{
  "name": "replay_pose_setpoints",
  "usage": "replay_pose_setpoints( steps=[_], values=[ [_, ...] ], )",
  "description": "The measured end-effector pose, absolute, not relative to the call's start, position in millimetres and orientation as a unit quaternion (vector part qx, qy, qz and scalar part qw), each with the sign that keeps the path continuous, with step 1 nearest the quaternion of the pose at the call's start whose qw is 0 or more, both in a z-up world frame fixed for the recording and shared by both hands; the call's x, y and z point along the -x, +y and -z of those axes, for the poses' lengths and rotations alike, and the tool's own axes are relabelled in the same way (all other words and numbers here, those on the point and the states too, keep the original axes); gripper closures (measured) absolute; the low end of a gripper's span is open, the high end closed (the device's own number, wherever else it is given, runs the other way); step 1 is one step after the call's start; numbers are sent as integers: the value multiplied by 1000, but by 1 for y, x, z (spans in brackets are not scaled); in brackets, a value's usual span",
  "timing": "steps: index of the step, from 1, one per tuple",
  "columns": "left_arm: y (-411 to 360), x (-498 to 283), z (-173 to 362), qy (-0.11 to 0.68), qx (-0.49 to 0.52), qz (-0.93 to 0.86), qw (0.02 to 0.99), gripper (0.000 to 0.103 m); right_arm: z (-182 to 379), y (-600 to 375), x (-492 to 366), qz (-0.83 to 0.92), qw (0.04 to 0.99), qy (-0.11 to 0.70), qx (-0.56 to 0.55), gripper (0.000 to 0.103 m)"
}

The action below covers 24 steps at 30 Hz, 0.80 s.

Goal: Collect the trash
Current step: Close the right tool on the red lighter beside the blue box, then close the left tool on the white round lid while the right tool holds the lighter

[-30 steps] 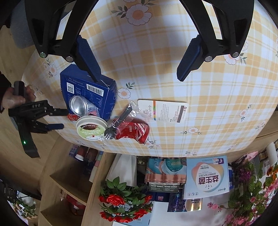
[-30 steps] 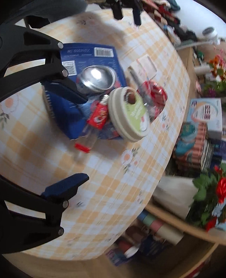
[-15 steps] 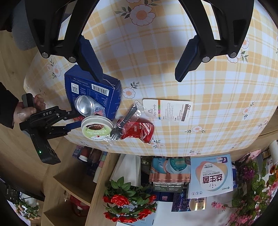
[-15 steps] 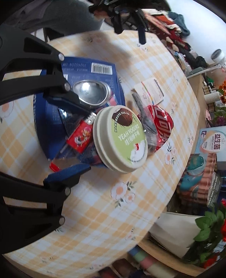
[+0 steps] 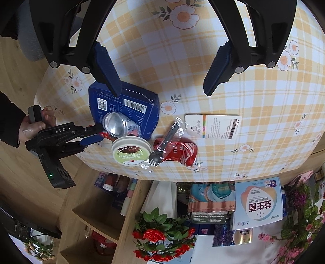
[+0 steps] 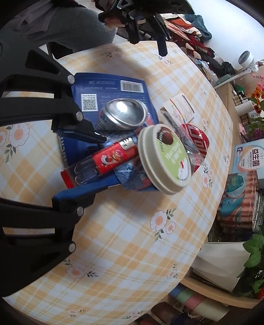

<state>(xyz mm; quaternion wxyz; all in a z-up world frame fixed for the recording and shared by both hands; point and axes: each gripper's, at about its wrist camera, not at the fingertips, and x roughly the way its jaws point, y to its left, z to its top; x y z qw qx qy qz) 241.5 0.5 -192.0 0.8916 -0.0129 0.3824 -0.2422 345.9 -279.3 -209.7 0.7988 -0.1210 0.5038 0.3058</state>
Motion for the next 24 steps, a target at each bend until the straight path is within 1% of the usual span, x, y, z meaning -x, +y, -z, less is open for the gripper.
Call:
replay_pose_setpoints(
  steps=[5, 6, 7, 11, 15, 20, 24],
  values=[
    [-9, -245, 192, 383, 12, 250, 889, 22, 211, -275, -346, -303, 802, 498, 130, 60],
    [-12, -247, 192, 384, 15, 251, 888, 22, 211, -274, -346, -302, 802, 499, 131, 64],
    [-14, -249, 192, 386, 20, 252, 887, 22, 210, -272, -346, -302, 801, 499, 137, 72],
    [-28, -257, 188, 388, 33, 265, 882, 22, 207, -269, -338, -302, 798, 498, 155, 76],
    [-60, -271, 181, 373, 6, 287, 882, 22, 196, -290, -339, -289, 819, 487, 89, 76],
    [-113, -293, 173, 352, -63, 307, 882, 22, 191, -316, -332, -270, 837, 475, 26, 76],
    [-147, -314, 175, 350, -118, 307, 877, 26, 192, -340, -322, -222, 861, 456, -18, 76]
  ],
)
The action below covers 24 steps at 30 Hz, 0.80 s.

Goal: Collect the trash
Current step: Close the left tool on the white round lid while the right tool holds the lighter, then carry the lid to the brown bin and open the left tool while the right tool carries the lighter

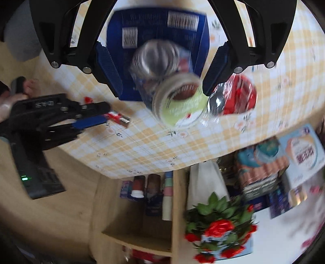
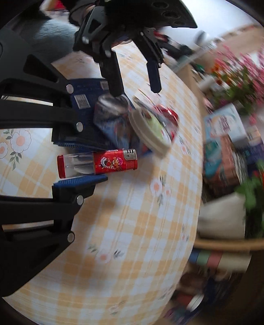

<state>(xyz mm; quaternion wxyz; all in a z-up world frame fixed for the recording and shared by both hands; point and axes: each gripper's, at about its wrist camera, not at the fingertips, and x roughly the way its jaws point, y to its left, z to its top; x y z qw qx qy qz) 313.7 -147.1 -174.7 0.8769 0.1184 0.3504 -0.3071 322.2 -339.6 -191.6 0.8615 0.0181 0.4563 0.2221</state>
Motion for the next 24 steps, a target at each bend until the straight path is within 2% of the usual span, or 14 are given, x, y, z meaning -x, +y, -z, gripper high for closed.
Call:
replay_pose_setpoints(
  steps=[3, 8, 10, 11, 12, 20, 24],
  values=[
    [-165, -326, 182, 359, -157, 299, 870, 39, 189, -361, -309, -184, 880, 432, -73, 76],
    [-183, -331, 196, 360, -230, 280, 860, 40, 186, -377, -292, -166, 891, 406, -120, 76],
    [-186, -332, 200, 359, -248, 275, 857, 49, 185, -380, -286, -167, 891, 400, -131, 76],
    [-187, -333, 201, 357, -257, 266, 858, 62, 184, -380, -284, -168, 891, 399, -135, 76],
    [-186, -333, 201, 352, -261, 261, 860, 64, 183, -380, -282, -170, 891, 397, -137, 76],
    [-159, -318, 173, 323, -217, 279, 878, 83, 172, -376, -265, -176, 898, 379, -139, 76],
    [-139, -320, 158, 317, -174, 271, 892, 85, 168, -370, -262, -179, 899, 373, -141, 76]
  ],
)
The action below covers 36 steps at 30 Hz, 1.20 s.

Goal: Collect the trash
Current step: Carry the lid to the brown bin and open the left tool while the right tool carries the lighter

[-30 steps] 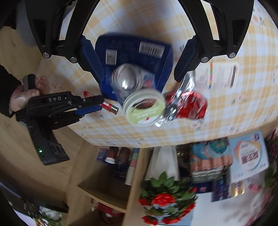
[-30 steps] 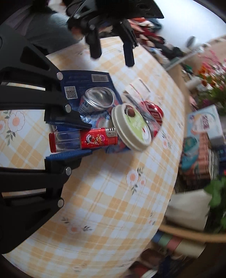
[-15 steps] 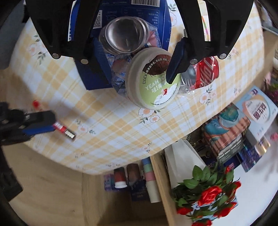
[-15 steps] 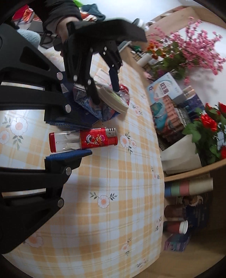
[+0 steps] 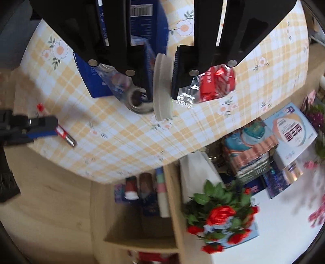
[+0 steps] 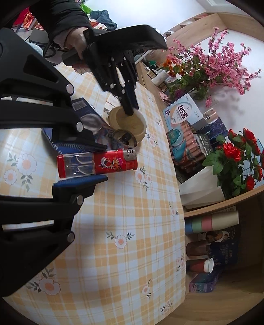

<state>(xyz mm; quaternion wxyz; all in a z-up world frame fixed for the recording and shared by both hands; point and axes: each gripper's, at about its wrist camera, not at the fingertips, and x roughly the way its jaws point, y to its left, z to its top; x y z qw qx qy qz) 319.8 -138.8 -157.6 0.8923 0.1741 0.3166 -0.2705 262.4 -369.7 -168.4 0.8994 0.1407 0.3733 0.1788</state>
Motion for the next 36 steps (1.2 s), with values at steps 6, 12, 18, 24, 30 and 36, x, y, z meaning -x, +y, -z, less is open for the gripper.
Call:
replay_pose_setpoints(
  steps=[6, 12, 18, 24, 30, 36],
  values=[
    [-113, -324, 141, 311, -124, 253, 908, 85, 169, -359, -262, -182, 897, 375, -146, 76],
    [-90, -317, 118, 303, -78, 262, 913, 85, 163, -350, -258, -186, 899, 368, -148, 76],
    [-71, -303, 91, 297, -36, 272, 915, 85, 155, -342, -248, -193, 900, 360, -150, 76],
    [-51, -271, 64, 278, -13, 276, 920, 85, 142, -336, -231, -200, 903, 349, -155, 76],
    [-32, -222, 55, 272, -2, 278, 921, 85, 129, -323, -203, -208, 906, 339, -148, 76],
    [-20, -167, 60, 279, 1, 280, 919, 85, 119, -315, -176, -213, 907, 331, -151, 76]
  ],
)
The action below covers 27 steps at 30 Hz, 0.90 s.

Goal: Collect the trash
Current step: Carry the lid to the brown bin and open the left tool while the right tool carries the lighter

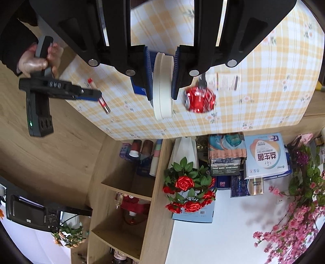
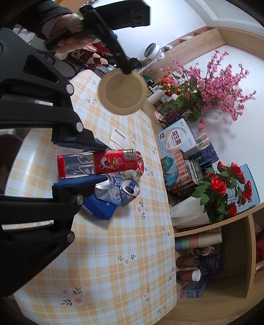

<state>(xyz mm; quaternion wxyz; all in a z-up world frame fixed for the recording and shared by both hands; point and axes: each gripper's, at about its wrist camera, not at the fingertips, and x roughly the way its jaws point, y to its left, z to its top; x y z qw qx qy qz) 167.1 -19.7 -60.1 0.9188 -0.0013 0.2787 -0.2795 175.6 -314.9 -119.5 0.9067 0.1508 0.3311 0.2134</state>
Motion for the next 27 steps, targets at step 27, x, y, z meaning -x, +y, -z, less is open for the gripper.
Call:
replay_pose_setpoints(
  steps=[27],
  values=[
    [-2, -27, 118, 359, 42, 295, 885, 85, 90, -293, -62, -222, 914, 313, -132, 76]
  ],
)
